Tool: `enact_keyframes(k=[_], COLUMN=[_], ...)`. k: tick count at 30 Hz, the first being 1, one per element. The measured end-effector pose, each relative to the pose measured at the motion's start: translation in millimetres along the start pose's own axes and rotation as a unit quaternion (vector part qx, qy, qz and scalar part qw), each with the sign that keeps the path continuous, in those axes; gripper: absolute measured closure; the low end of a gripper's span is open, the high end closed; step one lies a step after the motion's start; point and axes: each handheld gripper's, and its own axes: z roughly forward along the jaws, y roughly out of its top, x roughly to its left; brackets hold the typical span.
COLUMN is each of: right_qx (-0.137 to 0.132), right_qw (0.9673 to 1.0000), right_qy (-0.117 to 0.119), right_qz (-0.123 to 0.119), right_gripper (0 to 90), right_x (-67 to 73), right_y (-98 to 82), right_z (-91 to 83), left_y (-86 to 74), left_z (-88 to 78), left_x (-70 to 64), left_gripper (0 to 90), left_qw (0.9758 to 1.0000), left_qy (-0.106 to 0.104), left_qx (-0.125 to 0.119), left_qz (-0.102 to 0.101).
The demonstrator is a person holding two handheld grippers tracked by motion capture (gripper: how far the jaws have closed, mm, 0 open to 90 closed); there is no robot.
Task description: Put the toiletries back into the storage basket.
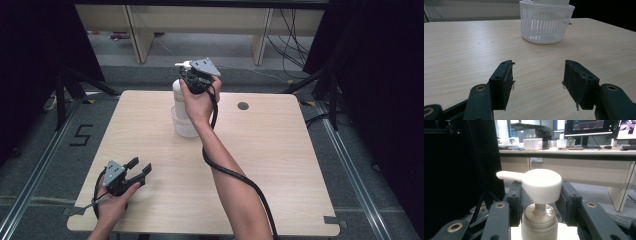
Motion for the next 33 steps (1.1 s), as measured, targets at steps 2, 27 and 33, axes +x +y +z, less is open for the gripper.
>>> enact_keyframes(k=[2, 27, 33], right_qx=[0.002, 0.024, 0.033], right_qw=[1.0, 0.9997, 0.9994], right_qy=[0.0, 0.0, 0.0], right_qz=[-0.001, -0.005, 0.004], right_gripper=[60.0, 60.0, 59.9], right_x=[-0.3, -0.7, -0.2], right_y=[-3.5, -30.6, -33.8], right_z=[0.5, 4.2, 4.1], left_y=[0.0, 0.0, 0.0], left_z=[0.0, 0.1, 0.3], left_x=[0.0, -0.6, -0.6], left_gripper=[40.2, 40.1, 40.1], left_qw=[1.0, 1.0, 1.0], left_qy=[0.0, -0.003, -0.004], left_qx=[0.0, -0.001, -0.001], left_qz=[0.0, 0.001, 0.002])
